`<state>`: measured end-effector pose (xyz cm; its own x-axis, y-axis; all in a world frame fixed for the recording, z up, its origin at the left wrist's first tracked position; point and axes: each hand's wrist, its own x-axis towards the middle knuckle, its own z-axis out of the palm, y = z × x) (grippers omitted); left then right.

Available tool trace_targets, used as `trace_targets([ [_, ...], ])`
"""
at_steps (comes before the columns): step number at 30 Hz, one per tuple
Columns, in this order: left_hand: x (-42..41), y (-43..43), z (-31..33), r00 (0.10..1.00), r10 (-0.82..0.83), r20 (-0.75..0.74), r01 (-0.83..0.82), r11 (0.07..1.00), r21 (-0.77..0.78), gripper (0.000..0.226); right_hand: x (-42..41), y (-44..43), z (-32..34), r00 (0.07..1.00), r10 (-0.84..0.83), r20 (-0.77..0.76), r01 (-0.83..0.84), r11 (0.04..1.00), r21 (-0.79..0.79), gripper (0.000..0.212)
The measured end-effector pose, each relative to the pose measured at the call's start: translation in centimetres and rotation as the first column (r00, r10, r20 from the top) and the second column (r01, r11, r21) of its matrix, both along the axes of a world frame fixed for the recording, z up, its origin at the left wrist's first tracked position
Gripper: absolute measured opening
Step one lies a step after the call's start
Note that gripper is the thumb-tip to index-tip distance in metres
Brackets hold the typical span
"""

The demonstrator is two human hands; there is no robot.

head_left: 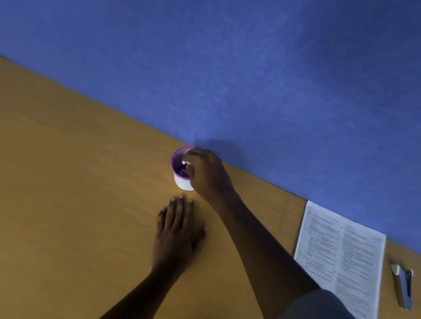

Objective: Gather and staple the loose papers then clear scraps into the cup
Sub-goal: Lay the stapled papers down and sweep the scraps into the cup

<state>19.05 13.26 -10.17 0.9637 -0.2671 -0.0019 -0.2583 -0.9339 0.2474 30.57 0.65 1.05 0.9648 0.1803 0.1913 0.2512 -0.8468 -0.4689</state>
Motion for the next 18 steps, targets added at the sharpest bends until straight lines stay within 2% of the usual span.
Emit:
trace_targets([
  [5, 0.1, 0.1, -0.2, 1.000, 0.004, 0.015, -0.003, 1.000, -0.008, 0.074, -0.5, -1.7, 0.1, 0.980, -0.099, 0.173, 0.082, 0.992, 0.101, 0.018],
  [7, 0.1, 0.1, -0.3, 1.000, 0.002, 0.025, -0.002, 1.000, -0.007, 0.073, -1.0, -3.2, -0.6, 0.965, -0.189, 0.181, 0.161, 0.974, 0.162, 0.011],
  [9, 0.1, 0.1, -0.4, 1.000, 0.003, 0.025, -0.003, 1.000, -0.007, 0.073, -1.9, -5.2, -2.2, 0.952, -0.286, 0.113, 0.262, 0.946, 0.189, 0.014],
  [12, 0.1, 0.1, -0.4, 1.000, 0.003, 0.027, -0.003, 1.000, -0.009, 0.073, -3.9, -7.0, -5.1, 0.930, -0.354, -0.102, 0.361, 0.930, 0.066, 0.026],
  [14, 0.1, 0.1, -0.3, 1.000, 0.000, 0.022, 0.000, 1.000, -0.006, 0.073, -5.1, -6.9, -6.5, 0.928, -0.322, -0.188, 0.326, 0.945, -0.012, 0.031],
  [18, 0.2, 0.2, -0.2, 1.000, -0.002, 0.013, 0.002, 1.000, 0.010, 0.074, -6.5, -5.3, -8.0, 0.971, -0.198, -0.134, 0.174, 0.969, -0.173, 0.032],
])
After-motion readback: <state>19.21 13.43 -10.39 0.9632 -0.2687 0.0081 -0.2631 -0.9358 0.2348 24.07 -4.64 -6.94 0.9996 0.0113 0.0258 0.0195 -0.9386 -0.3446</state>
